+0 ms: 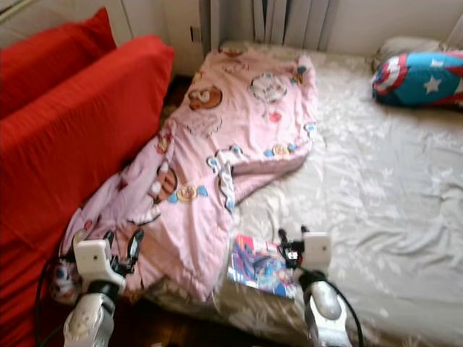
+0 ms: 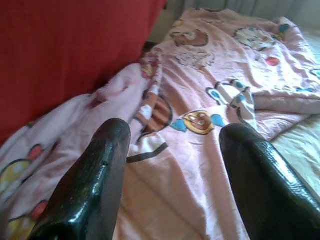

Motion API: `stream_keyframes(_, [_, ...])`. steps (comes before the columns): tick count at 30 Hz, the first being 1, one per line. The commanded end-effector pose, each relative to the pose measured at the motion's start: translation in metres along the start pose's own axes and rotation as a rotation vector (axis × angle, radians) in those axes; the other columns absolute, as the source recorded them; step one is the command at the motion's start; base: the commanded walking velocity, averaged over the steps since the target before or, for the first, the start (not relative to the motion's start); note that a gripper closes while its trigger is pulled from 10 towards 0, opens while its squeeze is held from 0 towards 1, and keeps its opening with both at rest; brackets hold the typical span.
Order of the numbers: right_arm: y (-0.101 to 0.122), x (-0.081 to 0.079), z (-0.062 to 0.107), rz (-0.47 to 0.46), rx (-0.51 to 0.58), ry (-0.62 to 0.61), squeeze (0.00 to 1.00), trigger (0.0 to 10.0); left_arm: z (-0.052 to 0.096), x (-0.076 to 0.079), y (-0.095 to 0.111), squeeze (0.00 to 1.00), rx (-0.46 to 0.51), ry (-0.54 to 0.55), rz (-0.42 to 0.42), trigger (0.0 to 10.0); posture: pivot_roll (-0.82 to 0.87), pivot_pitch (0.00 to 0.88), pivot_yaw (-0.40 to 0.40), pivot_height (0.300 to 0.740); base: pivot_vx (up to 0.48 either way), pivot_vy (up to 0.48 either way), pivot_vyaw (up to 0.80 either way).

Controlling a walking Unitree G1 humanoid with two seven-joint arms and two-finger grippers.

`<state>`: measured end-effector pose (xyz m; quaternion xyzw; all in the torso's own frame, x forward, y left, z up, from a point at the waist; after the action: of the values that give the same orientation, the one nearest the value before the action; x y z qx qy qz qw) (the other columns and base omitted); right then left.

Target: Clean up the room

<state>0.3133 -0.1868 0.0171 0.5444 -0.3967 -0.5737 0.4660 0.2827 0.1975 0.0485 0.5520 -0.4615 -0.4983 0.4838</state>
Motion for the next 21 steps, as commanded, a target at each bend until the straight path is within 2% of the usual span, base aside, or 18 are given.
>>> stream_keyframes(1, [0.001,0.004,0.004,-0.014,0.014,-0.023,0.00,10.0,0.004,-0.004,-0.003,0.00,-0.025,0.019,0.008,10.0,-0.09,0.119,-0.052,0.740,0.000,0.000,0.00])
stream_keyframes(4, [0.000,0.005,0.006,0.002,0.010,-0.033,0.00,10.0,0.003,0.002,0.001,0.00,-0.022,-0.016,0.003,10.0,-0.10,0.106,-0.051,0.740,0.000,0.000,0.00])
stream_keyframes(9, [0.000,0.004,0.005,0.000,0.011,-0.039,0.00,10.0,0.000,0.003,0.006,0.00,-0.018,-0.025,0.001,10.0,-0.10,0.100,-0.046,0.740,0.000,0.000,0.00])
stream_keyframes(13, [0.002,-0.003,0.004,-0.010,0.020,-0.021,0.00,10.0,0.001,-0.004,0.007,0.00,-0.031,-0.022,-0.004,10.0,-0.10,0.100,-0.040,0.740,0.000,0.000,0.00])
stream_keyframes(15, [0.006,-0.010,0.003,-0.019,0.037,0.004,0.00,10.0,0.001,-0.016,0.009,0.00,-0.035,-0.003,-0.014,10.0,-0.10,0.113,-0.040,0.740,0.000,0.000,0.00])
stream_keyframes(21, [0.007,-0.011,0.001,0.008,0.024,0.028,0.00,10.0,-0.002,-0.024,0.007,0.00,-0.047,0.026,-0.018,10.0,-0.10,0.139,-0.052,0.740,0.000,0.000,0.00])
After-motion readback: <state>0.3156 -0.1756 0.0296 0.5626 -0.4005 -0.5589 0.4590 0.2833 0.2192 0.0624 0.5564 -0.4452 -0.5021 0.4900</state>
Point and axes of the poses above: a point about 5 cm out from each wrist's last joint towards the gripper, its own z axis pointing back from the gripper into the wrist, its own y axis along the axis of the wrist's last joint, x = y × z, the point moved 4 cm from there along -z, pointing out of the wrist towards the gripper, and after that the axes turned 10 degrees about -z, right-handed, at the moved point
